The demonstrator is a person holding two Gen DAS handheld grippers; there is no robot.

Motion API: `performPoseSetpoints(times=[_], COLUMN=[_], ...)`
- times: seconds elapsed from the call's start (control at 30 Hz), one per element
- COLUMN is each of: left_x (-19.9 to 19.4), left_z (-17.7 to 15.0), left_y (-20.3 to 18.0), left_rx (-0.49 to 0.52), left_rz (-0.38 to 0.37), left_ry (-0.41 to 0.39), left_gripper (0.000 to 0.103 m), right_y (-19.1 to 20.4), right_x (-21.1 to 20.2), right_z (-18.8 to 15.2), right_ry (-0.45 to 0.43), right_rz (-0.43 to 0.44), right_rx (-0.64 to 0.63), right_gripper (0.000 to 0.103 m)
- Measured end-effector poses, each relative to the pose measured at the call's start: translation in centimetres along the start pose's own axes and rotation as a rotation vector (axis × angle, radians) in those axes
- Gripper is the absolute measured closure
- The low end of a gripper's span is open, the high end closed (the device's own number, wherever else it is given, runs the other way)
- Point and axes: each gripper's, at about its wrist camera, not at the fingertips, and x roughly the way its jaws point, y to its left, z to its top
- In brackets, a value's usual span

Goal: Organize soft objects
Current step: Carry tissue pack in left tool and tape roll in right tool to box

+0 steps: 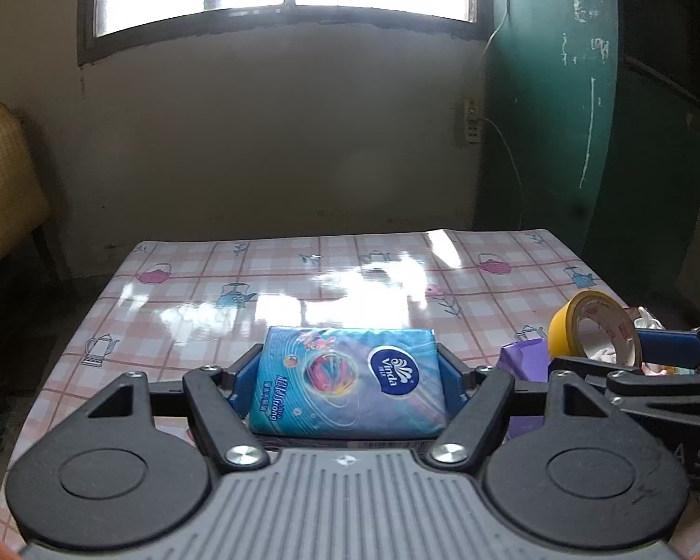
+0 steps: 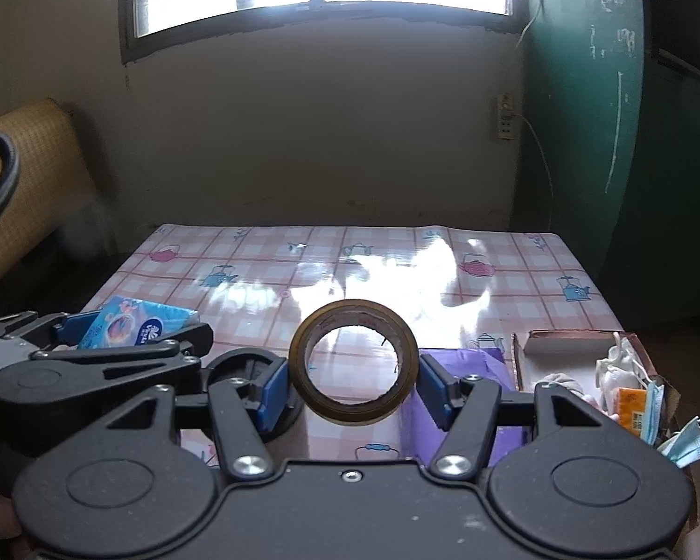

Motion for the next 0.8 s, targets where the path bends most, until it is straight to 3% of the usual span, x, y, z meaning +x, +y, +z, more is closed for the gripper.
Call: performPoseSetpoints(times=[0.8], left_x=[0.8], left_z=[0.4], left_y=[-5.0], left_rx=[0.060], left_rz=[-0.091], left_ry=[-0.004], left_gripper=[0.028], right_y=[-5.8], right_x=[-1.0], right_z=[-0.9], right_ry=[-0.010], right_rz=[-0.078], right_rx=[0.069], right_gripper=[0.033])
